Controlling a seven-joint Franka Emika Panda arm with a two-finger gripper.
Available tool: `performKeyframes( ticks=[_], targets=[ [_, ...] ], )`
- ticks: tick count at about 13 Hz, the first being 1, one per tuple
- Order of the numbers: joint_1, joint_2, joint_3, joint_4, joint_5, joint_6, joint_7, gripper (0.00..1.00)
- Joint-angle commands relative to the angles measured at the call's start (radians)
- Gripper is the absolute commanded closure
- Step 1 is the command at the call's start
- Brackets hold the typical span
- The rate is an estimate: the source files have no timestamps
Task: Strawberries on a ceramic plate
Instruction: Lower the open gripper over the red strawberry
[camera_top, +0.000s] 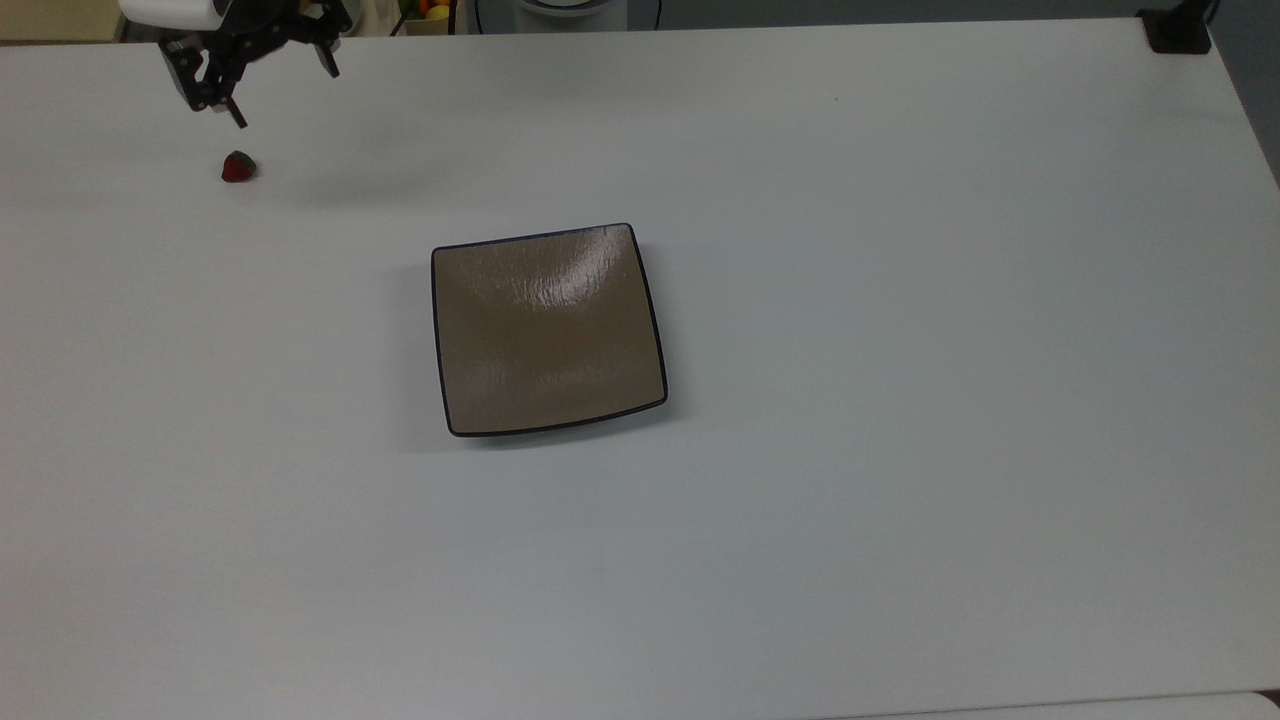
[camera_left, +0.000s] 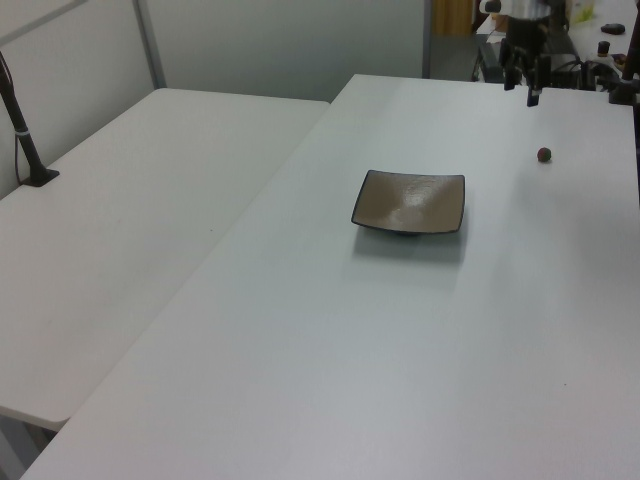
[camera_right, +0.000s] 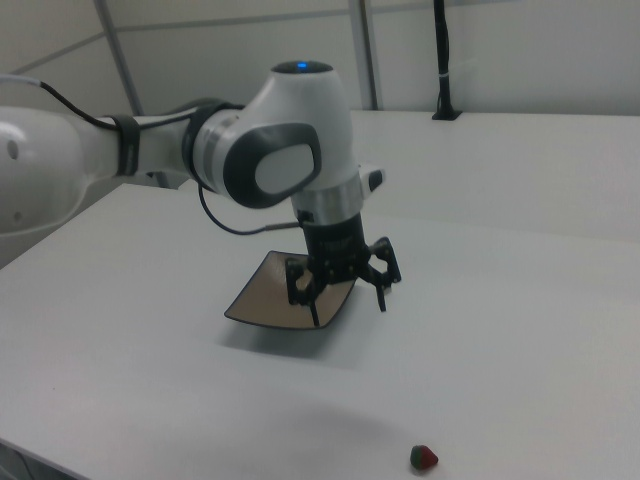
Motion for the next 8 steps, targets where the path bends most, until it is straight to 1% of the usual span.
performKeyframes(
  ticks=[1, 4, 5, 6, 8],
  targets=[
    [0.006, 0.026, -0.034, -0.050, -0.029, 0.076, -0.027, 0.00],
    [-0.026, 0.050, -0.046, -0.071, -0.048, 0.103, -0.027, 0.00],
    [-0.029, 0.066, -0.065, -0.090, -0.049, 0.111, -0.028, 0.00],
    [-0.029, 0.072, -0.072, -0.096, -0.049, 0.128, -0.028, 0.00],
    [-0.031, 0.102, -0.091, -0.125, -0.049, 0.200, -0.028, 0.00]
  ],
)
